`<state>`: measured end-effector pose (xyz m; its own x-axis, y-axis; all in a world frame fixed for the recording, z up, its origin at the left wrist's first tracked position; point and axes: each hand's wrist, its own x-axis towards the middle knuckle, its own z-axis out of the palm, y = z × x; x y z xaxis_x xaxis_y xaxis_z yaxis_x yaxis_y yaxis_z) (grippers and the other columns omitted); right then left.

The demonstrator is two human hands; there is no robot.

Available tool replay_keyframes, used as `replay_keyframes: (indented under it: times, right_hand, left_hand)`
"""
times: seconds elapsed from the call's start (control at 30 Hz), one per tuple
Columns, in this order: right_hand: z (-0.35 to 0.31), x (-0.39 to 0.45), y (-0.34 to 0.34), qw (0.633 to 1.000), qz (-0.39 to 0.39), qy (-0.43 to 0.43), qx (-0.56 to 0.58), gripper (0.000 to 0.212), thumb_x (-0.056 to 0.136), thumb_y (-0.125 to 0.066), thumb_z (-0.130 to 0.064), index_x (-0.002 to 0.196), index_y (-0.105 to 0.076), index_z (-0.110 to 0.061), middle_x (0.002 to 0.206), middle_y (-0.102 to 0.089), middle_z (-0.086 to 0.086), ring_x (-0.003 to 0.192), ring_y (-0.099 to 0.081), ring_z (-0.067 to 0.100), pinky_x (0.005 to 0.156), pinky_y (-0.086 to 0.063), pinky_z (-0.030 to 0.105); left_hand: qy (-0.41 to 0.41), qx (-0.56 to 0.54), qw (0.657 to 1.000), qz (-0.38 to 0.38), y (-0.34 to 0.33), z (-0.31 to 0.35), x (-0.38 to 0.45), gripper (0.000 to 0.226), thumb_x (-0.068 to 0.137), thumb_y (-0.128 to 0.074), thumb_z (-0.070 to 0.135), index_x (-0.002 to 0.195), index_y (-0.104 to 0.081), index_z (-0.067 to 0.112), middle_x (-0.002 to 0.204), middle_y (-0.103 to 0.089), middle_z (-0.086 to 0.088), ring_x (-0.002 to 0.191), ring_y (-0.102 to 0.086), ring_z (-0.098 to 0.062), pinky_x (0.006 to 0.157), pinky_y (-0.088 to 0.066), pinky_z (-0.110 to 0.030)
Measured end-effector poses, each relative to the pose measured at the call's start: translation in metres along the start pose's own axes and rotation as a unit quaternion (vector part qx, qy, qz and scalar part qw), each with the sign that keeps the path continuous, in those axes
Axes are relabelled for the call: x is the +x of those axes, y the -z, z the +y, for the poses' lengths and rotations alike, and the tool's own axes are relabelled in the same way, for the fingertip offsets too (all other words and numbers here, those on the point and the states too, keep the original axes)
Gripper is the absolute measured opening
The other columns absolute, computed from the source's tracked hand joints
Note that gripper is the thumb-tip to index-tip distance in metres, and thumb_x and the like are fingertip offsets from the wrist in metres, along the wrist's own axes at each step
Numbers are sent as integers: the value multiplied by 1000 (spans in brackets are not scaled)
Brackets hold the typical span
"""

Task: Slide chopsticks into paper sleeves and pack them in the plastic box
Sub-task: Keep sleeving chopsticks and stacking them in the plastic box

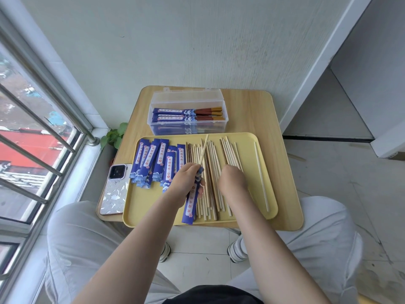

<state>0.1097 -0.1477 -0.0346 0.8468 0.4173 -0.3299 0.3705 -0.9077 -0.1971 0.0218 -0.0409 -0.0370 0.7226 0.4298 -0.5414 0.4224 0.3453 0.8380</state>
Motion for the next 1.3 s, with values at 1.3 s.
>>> replay_keyframes:
  times: [1.3]
  right_hand:
    - [0,7,66,781,154,106,596,20,101,-53,-14,88,-67,-20,59,-64,-3,53,-60,14,63,-55,44]
  left_hand:
    - [-115,74,987,78,-1,9,-8,22,105,-43,25,91,-54,12,66,-59,-5,45,-56,-19,48,-42,-32]
